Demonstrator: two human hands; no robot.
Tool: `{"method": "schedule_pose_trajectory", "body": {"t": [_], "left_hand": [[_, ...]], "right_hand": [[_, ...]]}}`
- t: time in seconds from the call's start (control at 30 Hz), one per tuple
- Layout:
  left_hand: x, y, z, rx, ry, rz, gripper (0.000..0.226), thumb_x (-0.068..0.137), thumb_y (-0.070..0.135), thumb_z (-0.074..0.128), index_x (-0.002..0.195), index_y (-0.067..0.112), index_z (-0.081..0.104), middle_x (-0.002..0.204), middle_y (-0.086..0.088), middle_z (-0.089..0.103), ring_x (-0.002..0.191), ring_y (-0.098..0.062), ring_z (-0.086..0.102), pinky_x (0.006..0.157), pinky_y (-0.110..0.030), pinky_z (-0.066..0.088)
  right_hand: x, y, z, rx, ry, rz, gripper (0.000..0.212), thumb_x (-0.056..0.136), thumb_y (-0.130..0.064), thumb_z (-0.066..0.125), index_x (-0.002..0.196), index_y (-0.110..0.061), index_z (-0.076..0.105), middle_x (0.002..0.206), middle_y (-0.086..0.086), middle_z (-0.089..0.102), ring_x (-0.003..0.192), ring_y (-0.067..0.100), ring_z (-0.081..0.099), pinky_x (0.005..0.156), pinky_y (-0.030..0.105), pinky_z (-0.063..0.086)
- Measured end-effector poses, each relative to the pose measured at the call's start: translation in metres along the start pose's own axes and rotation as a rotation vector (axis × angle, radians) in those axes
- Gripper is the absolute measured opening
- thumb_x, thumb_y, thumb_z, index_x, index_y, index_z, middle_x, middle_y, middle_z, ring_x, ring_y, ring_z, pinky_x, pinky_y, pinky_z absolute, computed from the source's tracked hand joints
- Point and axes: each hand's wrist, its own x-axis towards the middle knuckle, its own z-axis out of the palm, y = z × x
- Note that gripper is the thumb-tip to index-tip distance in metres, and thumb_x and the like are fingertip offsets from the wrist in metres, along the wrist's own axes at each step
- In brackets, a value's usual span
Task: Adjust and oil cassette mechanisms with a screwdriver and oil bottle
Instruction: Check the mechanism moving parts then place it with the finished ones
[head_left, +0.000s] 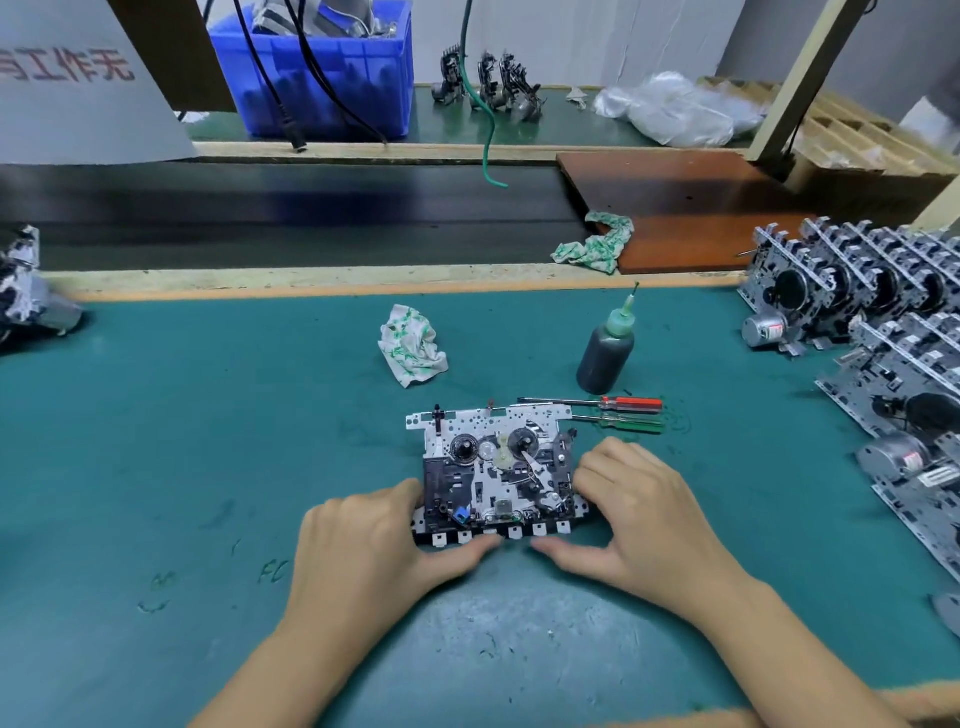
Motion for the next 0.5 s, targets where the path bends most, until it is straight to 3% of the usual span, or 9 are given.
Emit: {"method": "schedule_pose_trajectory", "body": {"t": [0.13,0.3,0.43,0.5], "left_hand": [[0.0002,-0.009,-0.0033,-0.021,-0.058,0.181,0.056,0.064,0.074,0.05,0.055,0.02,0.038,0.038,0.008,0.041,0.032,-0.015,0.044,0.031,-0.023,0.037],[0.0026,-0.0114,0.0031,0.065,0.039,0.191,0.062,0.086,0.064,0.039,0.049,0.014,0.04,0.035,0.002,0.037,0.029,-0.021,0.039,0.031,-0.024,0.028],[0.0032,-0.0122,0.0039,0.066,0.03,0.21,0.054,0.077,0.061,0.046,0.052,0.014,0.042,0.036,0.002,0.038,0.028,-0.019,0.04,0.03,-0.024,0.029],[0.0024,-0.0113,0.0024,0.038,-0.009,0.211,0.057,0.07,0.07,0.047,0.055,0.017,0.039,0.037,0.005,0.04,0.03,-0.019,0.042,0.031,-0.023,0.03]], "right_hand": [[0.0002,0.0023,0.0003,-0.053,0.032,0.037,0.048,0.078,-0.057,0.052,0.058,-0.014,0.046,0.058,-0.001,0.046,0.059,0.023,0.047,0.059,0.03,0.032],[-0.0007,0.0043,-0.0023,0.045,-0.019,0.039,0.052,0.073,-0.062,0.058,0.059,-0.014,0.042,0.06,-0.004,0.041,0.06,0.018,0.04,0.059,0.027,0.032],[-0.0009,0.0054,-0.0031,0.078,-0.03,0.022,0.05,0.072,-0.061,0.06,0.062,-0.018,0.037,0.062,-0.006,0.037,0.061,0.017,0.038,0.059,0.023,0.028],[-0.0002,0.0052,-0.0014,0.049,-0.012,0.027,0.047,0.076,-0.057,0.057,0.059,-0.016,0.042,0.059,-0.002,0.042,0.059,0.019,0.043,0.059,0.025,0.029]]}}
